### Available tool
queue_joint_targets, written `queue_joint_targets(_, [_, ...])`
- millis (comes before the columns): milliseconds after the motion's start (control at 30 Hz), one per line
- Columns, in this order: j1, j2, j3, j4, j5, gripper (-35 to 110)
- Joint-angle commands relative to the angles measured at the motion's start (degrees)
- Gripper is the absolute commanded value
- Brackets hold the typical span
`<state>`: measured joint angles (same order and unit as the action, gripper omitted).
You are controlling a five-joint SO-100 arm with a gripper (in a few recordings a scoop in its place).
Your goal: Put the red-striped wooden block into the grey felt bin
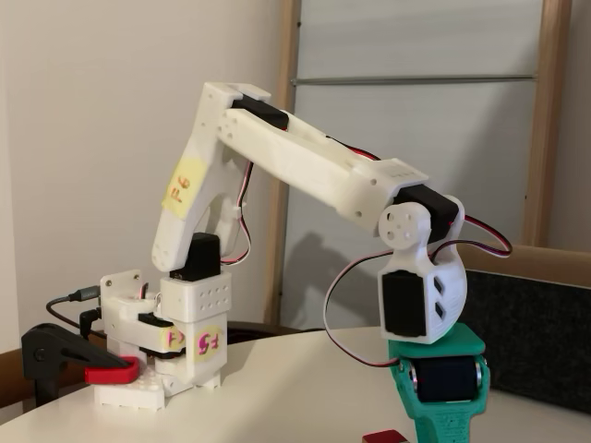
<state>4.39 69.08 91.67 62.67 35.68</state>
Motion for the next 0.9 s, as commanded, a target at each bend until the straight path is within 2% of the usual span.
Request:
queue_joint_targets(0, [1.8,0.4,-0.4,0.3,1.1,29])
queue_joint_targets(367, [3.3,1.7,-1.1,0.1,0.8,32])
queue_joint_targets(700, [1.9,3.4,-4.5,-1.5,12.2,32])
queue_joint_targets(867, [1.1,5.5,-4.8,-1.4,12.7,32])
